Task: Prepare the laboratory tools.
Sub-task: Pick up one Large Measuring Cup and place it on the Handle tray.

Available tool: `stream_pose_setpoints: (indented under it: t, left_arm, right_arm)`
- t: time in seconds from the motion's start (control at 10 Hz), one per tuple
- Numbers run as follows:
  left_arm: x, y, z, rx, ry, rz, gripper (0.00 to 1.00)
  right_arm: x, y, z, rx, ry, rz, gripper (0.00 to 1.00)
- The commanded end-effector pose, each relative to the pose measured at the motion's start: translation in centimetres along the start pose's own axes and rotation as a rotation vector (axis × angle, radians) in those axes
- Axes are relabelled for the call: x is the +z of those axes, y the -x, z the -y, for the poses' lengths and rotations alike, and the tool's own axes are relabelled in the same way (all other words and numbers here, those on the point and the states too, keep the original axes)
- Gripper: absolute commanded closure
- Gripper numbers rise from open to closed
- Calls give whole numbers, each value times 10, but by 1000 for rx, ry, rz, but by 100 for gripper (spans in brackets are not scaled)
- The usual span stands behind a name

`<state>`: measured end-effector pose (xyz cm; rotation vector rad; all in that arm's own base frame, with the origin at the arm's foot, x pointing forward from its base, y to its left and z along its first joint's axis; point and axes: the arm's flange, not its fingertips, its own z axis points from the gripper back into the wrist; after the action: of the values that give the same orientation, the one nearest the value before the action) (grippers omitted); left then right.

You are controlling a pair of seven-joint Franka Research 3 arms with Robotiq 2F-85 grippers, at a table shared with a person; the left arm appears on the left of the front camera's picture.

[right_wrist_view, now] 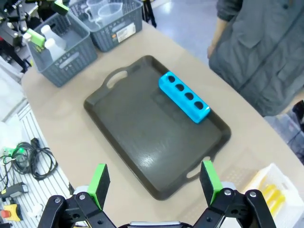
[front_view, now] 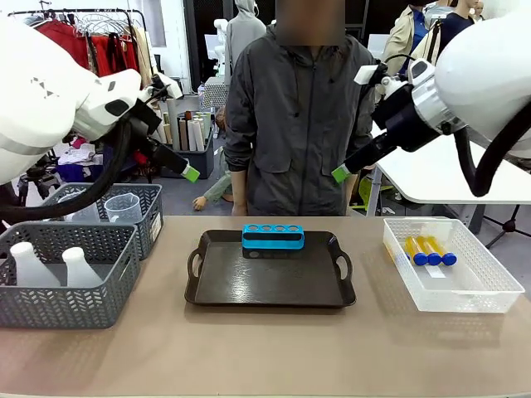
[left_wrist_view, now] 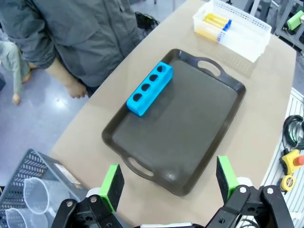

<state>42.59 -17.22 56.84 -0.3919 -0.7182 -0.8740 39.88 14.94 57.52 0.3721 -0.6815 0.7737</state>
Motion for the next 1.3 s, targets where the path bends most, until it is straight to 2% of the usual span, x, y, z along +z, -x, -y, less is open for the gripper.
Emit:
stream_pose_setpoints:
  t: [0.0,0.2,0.3,1.2]
  left_arm:
    - [-7,-4,-8,-15,8,27,0]
    - [-6,-3,-9,-15,-5,37,0]
    - [-5,-5,-1,-2,-2,1,0]
    - [-5,-5,-1,-2,-2,1,0]
  right_arm:
    - [12,9,19,5,-13,61,0]
    - [14,12,25,8,12,49,0]
    - [14,5,17,-14,18,24,0]
    - [14,5,17,-14,18,24,0]
